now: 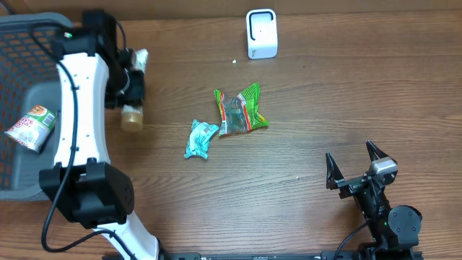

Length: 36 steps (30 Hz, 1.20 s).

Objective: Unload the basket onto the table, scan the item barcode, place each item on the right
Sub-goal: 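Place the white Pantene tube on the table left of the wipes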

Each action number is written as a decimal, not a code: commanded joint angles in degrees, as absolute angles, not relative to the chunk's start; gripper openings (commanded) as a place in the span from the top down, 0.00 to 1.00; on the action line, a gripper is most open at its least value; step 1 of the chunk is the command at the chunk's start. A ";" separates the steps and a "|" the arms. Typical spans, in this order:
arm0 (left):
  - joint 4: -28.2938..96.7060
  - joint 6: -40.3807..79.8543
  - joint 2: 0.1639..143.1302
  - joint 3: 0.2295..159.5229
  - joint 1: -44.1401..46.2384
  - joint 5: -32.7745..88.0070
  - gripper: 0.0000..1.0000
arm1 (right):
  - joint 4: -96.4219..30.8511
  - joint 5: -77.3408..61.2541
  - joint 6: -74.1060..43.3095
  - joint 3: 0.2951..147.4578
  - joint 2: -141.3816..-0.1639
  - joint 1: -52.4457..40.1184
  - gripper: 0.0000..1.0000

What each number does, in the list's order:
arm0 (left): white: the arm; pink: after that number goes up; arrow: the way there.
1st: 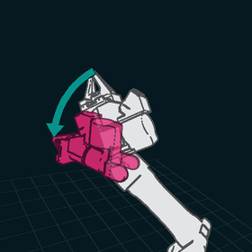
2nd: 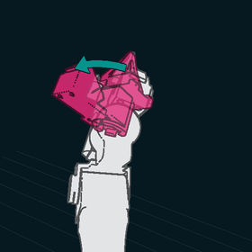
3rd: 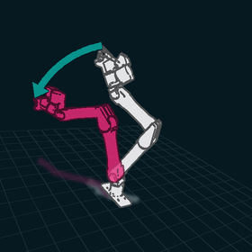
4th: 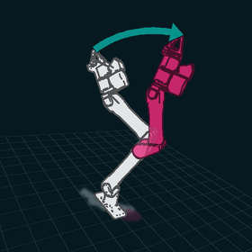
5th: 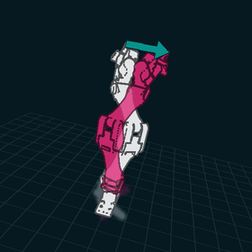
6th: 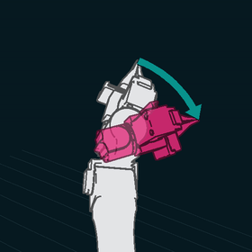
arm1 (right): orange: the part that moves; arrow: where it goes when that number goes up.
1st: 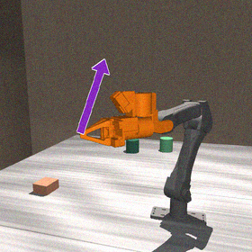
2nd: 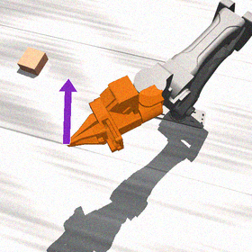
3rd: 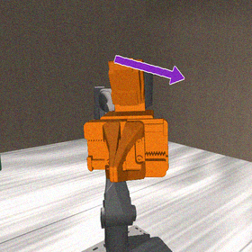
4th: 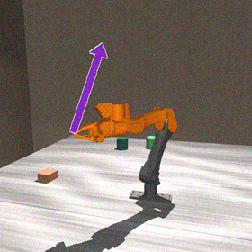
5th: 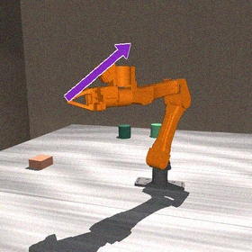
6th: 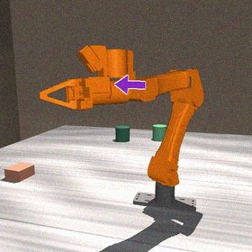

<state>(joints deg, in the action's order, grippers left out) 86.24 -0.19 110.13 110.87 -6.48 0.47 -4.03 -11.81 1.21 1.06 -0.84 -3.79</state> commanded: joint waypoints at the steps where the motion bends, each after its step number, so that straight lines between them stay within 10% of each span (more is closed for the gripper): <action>1: 81.23 -5.50 109.38 102.19 -5.34 3.33 0.96 | -3.73 -12.10 0.86 0.47 -0.16 -4.12 0.00; 15: 52.99 -7.53 109.40 75.48 -0.73 4.58 0.93 | -3.73 -12.10 0.86 0.47 -0.16 -4.12 0.00; 21: 52.97 -3.88 109.38 76.03 2.46 4.60 0.39 | -3.73 -12.10 0.84 0.47 -0.16 -4.12 0.00; 36: 79.20 5.41 109.38 118.65 -1.93 5.28 0.36 | -3.73 -12.10 0.84 0.47 -0.16 -4.12 0.00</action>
<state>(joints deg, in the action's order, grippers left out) 75.44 2.02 110.30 107.61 0.80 5.34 -4.08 -11.79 1.23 1.06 -0.84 -3.79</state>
